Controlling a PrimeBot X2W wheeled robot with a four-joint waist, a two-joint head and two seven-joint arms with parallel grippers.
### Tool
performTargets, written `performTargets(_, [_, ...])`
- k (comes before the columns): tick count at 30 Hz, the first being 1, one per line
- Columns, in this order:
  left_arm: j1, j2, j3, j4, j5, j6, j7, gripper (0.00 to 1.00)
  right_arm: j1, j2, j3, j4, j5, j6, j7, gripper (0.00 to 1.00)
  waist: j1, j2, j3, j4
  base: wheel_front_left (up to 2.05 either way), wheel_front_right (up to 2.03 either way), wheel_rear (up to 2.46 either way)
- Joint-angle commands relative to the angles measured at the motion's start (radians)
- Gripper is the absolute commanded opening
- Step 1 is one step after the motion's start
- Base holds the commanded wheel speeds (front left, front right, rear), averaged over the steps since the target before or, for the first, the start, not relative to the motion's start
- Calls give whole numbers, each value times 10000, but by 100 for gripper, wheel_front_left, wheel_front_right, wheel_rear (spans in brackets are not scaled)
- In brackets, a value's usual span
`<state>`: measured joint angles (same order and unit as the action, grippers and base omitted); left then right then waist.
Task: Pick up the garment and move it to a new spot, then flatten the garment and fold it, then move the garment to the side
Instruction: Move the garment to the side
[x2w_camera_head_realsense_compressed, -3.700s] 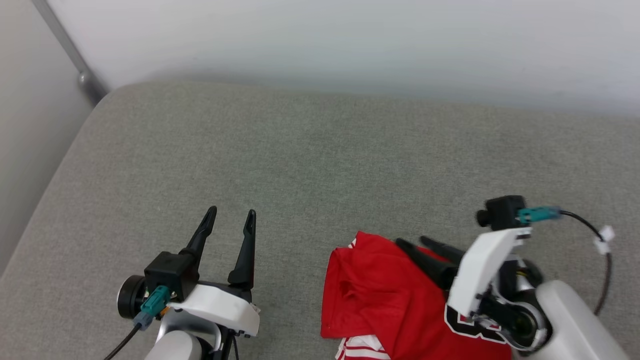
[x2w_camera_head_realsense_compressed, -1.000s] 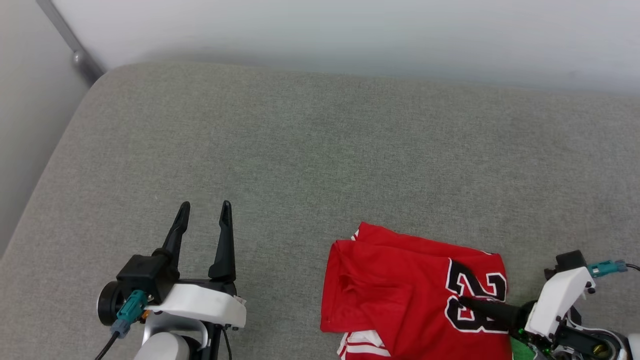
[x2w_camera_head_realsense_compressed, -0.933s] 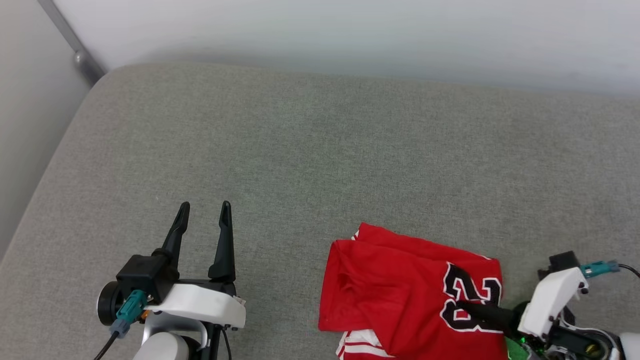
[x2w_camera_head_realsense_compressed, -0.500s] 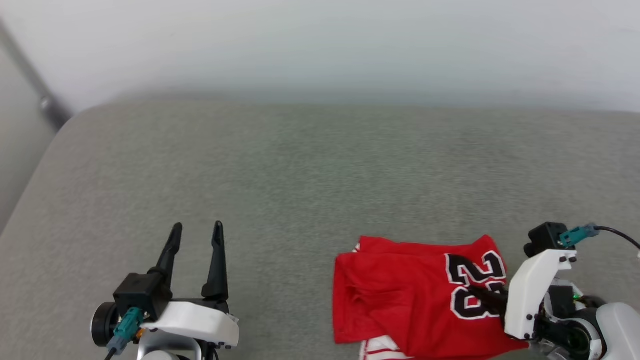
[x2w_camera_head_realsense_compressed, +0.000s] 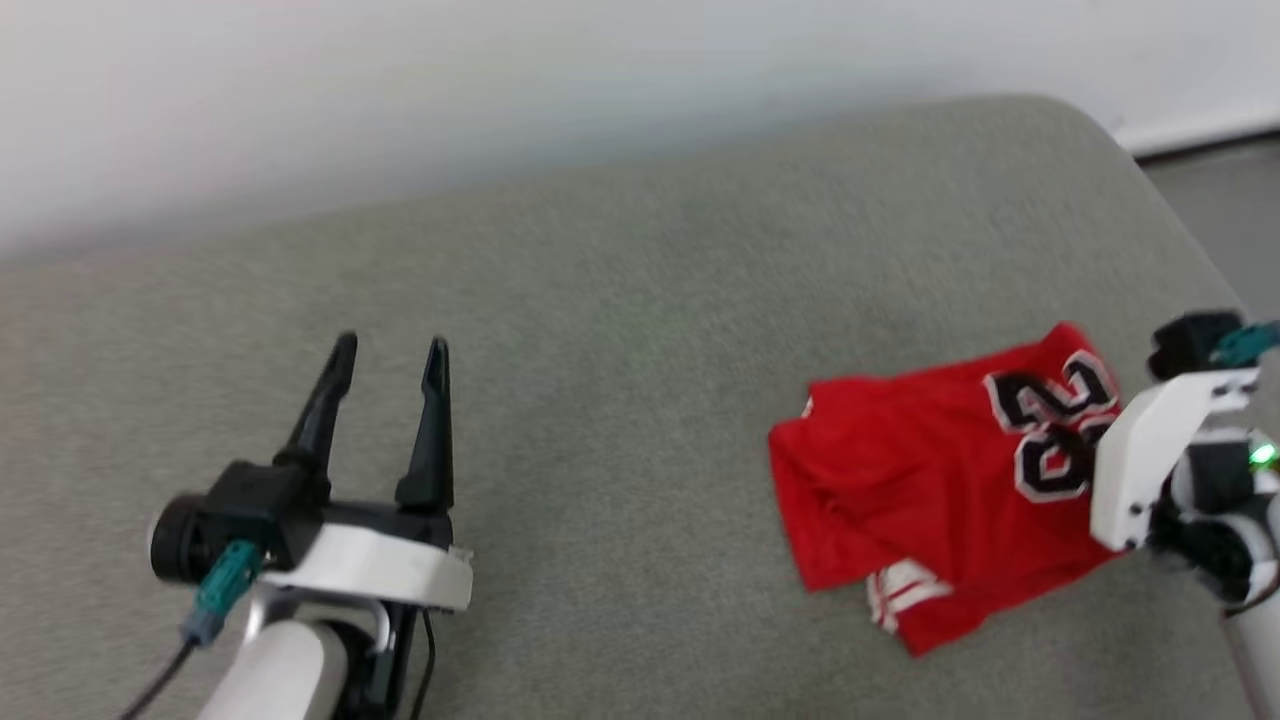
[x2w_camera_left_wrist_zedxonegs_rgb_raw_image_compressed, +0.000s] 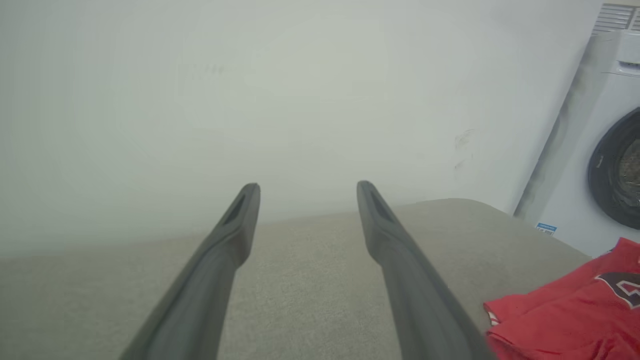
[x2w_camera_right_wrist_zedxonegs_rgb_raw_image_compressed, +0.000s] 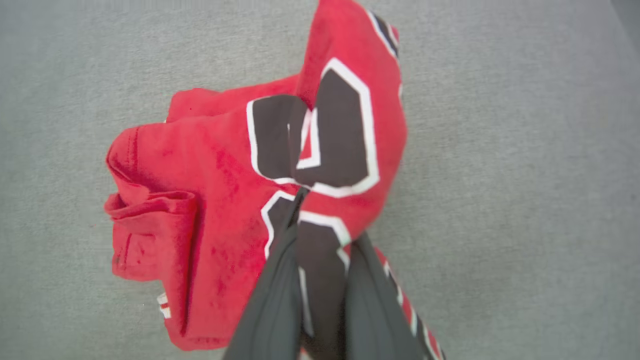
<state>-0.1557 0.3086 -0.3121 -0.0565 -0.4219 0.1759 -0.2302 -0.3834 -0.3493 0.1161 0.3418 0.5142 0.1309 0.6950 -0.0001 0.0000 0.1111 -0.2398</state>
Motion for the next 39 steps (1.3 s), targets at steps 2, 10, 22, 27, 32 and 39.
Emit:
performTargets(2, [-901,366,-60,-424,374,-131,330,100,-946,-302,-237,382,-345,-4,-593,0,1,0,2334,-1153,0,0,0])
performTargets(10, [-2763,872,-75,-1202,885,-373,1065,100,-2949,-978,-1581,2160,-1479,-7,-2619,0,1,0,4387,-1406,0,0,0])
performTargets(22, [-3904,1127,-432,-1954,1363,-566,1726,100,-4644,-644,-3269,4042,-2637,-6,-4893,44,1,0,5776,-1205,0,0,0])
performTargets(27, [-3886,1139,-464,-1870,1320,-556,1699,100,-4897,-476,-3761,4911,-3429,-6,-5902,100,1,0,5677,-1173,0,0,0])
performTargets(32, [-3426,995,-431,-1513,1094,-433,1368,100,-4830,-553,-4135,5335,-4045,-6,-6682,100,1,0,4938,-1124,0,0,0])
performTargets(39, [-2173,623,-228,-624,566,-121,557,100,-3920,-863,-3544,5005,-4002,-6,-7589,100,1,0,3116,-918,0,0,0])
